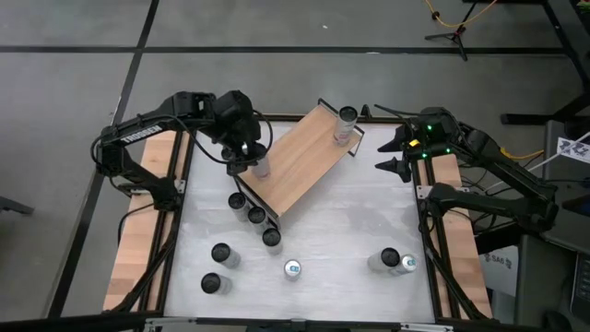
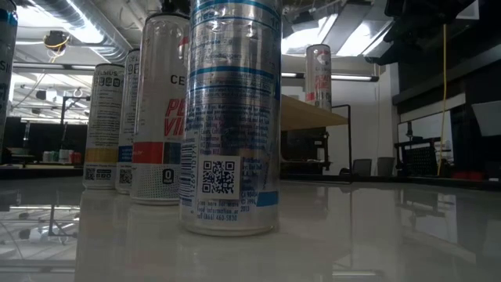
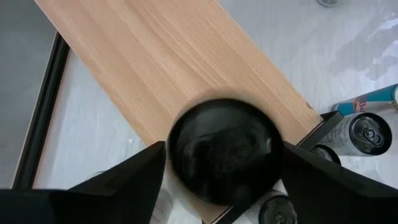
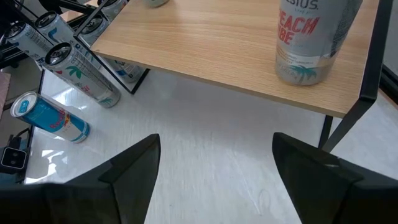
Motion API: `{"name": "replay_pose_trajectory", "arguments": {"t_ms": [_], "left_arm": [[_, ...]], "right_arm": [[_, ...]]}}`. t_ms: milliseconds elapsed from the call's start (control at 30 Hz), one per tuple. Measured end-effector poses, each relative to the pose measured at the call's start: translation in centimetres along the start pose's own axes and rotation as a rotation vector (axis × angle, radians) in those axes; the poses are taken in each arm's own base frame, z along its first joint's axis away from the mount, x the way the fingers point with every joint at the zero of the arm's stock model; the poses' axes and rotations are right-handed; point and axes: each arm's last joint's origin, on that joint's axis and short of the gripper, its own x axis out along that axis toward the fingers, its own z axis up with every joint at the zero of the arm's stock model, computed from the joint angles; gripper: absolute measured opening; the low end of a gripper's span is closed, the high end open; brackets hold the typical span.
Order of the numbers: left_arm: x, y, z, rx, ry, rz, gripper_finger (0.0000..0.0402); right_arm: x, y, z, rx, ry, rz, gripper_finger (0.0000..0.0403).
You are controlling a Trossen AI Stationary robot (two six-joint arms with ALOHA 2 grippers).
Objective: Place canned beverage on shelf
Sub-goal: Put the white-pink soda can on the shelf aligned with the other white-pink soda can
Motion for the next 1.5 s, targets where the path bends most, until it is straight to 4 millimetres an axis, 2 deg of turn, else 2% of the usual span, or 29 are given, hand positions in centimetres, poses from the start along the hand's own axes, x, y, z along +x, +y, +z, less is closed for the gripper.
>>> {"name": "replay_pose_trajectory", "arguments": {"t_ms": [300, 767, 1233, 1500], "left_arm": [[0.00, 0.01, -0.03, -0.001, 0.003, 0.000, 0.0358], [0.00, 0.00, -0.05, -0.016, 0.005, 0.000, 0.0355], [0.01, 0.05, 0.07, -0.371, -0.013, 0.051, 0.0355], [0.00, 0.17, 0.29, -0.509, -0.045, 0.079, 0.0355]], "right_arm": [[-0.01, 0.00, 0.00, 0.000, 0.000, 0.000, 0.0305], [-0.01, 0.01, 0.00, 0.000, 0.000, 0.000, 0.0305], [-0.01, 0.01, 0.00, 0.000, 0.000, 0.000, 0.0305], [-0.01, 0.01, 0.00, 0.000, 0.000, 0.000, 0.0305]]}}
